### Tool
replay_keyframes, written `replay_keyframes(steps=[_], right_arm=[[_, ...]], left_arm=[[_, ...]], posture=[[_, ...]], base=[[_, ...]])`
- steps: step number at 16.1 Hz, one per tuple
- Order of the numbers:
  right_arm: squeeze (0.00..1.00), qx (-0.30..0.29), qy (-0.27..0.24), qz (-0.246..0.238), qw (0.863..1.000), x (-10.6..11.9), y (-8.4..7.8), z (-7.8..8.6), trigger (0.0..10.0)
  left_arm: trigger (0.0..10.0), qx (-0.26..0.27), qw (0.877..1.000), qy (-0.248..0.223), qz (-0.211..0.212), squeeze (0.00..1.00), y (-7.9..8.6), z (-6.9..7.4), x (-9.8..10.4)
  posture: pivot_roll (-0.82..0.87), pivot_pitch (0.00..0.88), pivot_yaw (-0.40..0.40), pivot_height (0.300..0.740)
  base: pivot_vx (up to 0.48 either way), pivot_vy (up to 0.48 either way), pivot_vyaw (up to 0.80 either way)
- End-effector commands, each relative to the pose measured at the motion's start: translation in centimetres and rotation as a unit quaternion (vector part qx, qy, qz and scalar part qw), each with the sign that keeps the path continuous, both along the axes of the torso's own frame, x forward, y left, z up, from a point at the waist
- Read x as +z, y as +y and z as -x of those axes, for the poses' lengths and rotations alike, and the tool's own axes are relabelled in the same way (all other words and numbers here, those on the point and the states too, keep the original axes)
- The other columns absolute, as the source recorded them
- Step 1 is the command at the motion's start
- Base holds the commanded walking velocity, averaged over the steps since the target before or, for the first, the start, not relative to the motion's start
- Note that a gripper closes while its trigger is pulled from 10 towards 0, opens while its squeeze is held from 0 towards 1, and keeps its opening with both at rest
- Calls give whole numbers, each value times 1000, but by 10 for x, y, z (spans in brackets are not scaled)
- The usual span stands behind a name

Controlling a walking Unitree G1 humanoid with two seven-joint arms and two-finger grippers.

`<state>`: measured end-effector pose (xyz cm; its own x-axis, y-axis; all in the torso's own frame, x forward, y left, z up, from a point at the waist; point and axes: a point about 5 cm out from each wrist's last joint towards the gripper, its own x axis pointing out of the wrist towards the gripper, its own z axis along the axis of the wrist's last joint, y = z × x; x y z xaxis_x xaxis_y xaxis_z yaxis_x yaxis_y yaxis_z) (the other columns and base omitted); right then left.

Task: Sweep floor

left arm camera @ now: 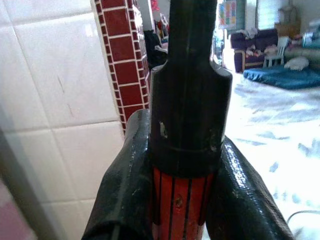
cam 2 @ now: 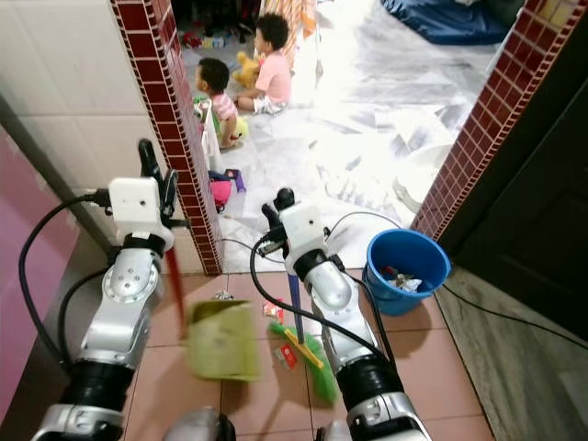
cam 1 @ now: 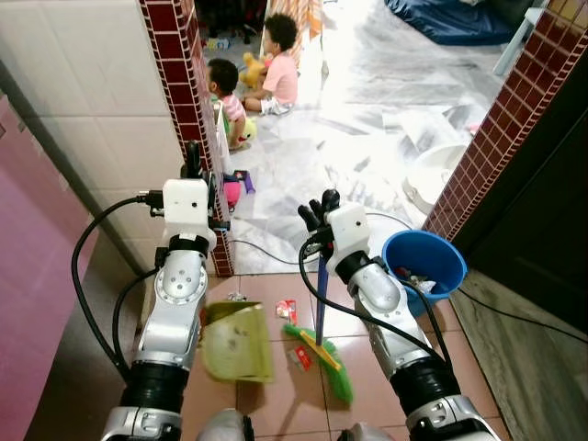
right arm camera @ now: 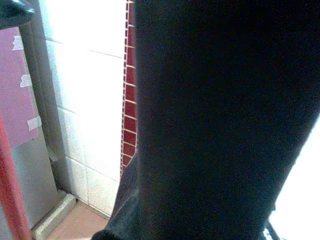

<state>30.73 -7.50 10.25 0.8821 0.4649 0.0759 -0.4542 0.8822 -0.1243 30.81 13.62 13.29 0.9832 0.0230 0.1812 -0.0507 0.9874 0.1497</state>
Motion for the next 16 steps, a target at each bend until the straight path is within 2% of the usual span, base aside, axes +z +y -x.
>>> replay_keyframes(steps=[1,3,7,10,13,14,16], right_arm=[[0,-12,-15,8,1000,5,-6,-3,10000],[0,-18,-16,16,1000,4,-7,-5,10000],[0,-19,-19,25,999,4,-6,-5,10000],[0,-21,-19,32,999,4,-7,-5,10000],[0,-25,-13,30,999,3,-9,-6,10000],[0,-29,-4,22,999,3,-10,-6,10000],[0,-34,10,10,999,1,-11,-7,10000]], left_arm=[[10000,-10,1000,-16,-14,0,-4,0,3],[10000,-12,999,17,-28,0,-2,3,-17],[10000,5,996,82,24,0,-2,4,-52],[10000,18,994,90,52,0,-8,-3,-62],[10000,54,993,100,40,0,-12,-6,-73],[10000,85,988,123,34,0,-12,-4,-83],[10000,94,984,149,40,0,-11,3,-96]], posture=[[-18,0,17,740],[-18,0,17,740],[-29,0,13,740],[-45,0,8,740],[-58,0,8,740],[-63,0,8,740],[-63,0,8,740]], base=[[0,0,0],[0,0,0],[0,0,0],[0,0,0],[0,0,0],[0,0,0],[0,0,0]])
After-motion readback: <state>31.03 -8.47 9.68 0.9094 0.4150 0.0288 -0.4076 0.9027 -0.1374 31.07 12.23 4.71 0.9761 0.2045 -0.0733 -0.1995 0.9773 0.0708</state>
